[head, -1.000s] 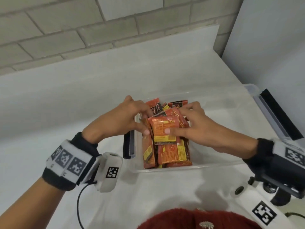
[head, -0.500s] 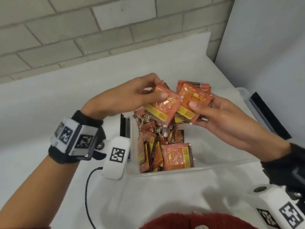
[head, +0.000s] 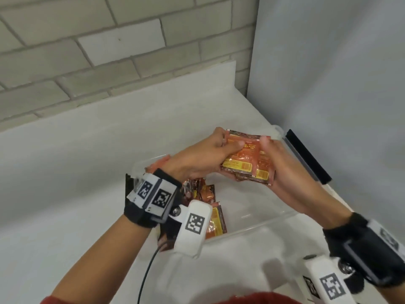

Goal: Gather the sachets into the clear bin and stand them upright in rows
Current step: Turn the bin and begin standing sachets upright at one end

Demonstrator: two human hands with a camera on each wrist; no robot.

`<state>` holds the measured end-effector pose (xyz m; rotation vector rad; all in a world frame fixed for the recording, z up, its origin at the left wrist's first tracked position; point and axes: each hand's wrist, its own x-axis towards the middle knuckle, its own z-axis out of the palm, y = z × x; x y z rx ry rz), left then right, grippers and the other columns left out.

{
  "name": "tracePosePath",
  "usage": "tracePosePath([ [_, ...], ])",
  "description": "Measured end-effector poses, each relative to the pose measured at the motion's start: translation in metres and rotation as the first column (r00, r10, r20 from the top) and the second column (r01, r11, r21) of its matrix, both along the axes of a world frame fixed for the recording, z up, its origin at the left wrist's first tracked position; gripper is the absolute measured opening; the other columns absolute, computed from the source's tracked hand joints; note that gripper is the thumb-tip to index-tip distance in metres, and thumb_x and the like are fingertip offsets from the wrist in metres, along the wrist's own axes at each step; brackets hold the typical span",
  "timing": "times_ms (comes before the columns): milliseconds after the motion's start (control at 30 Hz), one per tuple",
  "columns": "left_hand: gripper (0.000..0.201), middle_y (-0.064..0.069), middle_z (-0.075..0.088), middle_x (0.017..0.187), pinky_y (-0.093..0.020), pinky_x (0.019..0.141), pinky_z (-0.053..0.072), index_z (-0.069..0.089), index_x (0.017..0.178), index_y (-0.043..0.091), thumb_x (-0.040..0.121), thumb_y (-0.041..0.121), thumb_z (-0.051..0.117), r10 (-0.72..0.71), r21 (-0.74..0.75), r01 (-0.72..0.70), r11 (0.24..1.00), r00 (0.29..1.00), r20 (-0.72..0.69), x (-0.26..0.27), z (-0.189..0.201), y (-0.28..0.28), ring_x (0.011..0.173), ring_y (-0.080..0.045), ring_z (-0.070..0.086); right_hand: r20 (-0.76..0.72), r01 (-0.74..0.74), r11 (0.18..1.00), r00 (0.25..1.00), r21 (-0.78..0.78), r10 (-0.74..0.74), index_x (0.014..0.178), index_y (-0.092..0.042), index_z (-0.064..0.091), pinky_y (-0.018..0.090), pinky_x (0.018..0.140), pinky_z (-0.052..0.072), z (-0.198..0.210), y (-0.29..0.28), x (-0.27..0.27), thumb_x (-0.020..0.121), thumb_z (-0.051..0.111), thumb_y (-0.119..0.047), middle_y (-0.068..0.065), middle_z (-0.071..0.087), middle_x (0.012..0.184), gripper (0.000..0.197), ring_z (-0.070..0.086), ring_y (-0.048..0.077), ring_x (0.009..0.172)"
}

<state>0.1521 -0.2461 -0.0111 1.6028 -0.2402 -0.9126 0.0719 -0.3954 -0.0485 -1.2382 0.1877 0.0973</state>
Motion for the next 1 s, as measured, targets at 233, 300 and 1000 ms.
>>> tracePosePath([
  [233, 0.054, -0.015, 0.059, 0.124, -0.060, 0.081, 0.053, 0.027, 0.130, 0.016, 0.091, 0.019, 0.064, 0.016, -0.128, -0.039, 0.991, 0.984, -0.179, 0.000, -0.015, -0.018, 0.104, -0.034, 0.066, 0.062, 0.068, 0.993, 0.996, -0.092, -0.063, 0.136, -0.019, 0.037, 0.034, 0.092, 0.054, -0.012, -0.004, -0.002, 0.087, 0.063, -0.013, 0.003, 0.062, 0.128, 0.057, 0.062, 0.018, 0.117],
  [300, 0.057, -0.017, 0.061, 0.124, -0.062, 0.083, 0.052, 0.036, 0.135, 0.015, 0.088, 0.024, 0.067, -0.036, -0.166, 0.003, 0.986, 0.980, -0.194, 0.001, -0.020, -0.018, 0.105, -0.037, 0.065, 0.073, 0.046, 0.995, 0.997, -0.086, -0.039, 0.136, -0.021, 0.039, 0.034, 0.093, 0.053, -0.012, -0.004, -0.002, 0.091, 0.059, -0.010, 0.002, 0.064, 0.126, 0.050, 0.062, 0.018, 0.115],
  [1000, 0.041, -0.016, 0.066, 0.117, -0.054, 0.087, 0.053, 0.052, 0.126, 0.007, 0.088, 0.023, 0.054, -0.015, -0.394, -0.083, 0.915, 0.971, -0.238, 0.017, -0.032, 0.003, 0.106, -0.032, 0.065, 0.101, 0.135, 0.957, 0.989, -0.259, -0.112, 0.122, -0.023, 0.056, 0.011, 0.077, 0.051, -0.014, -0.007, 0.003, 0.079, 0.066, -0.033, -0.006, 0.070, 0.112, 0.045, 0.065, 0.006, 0.104],
])
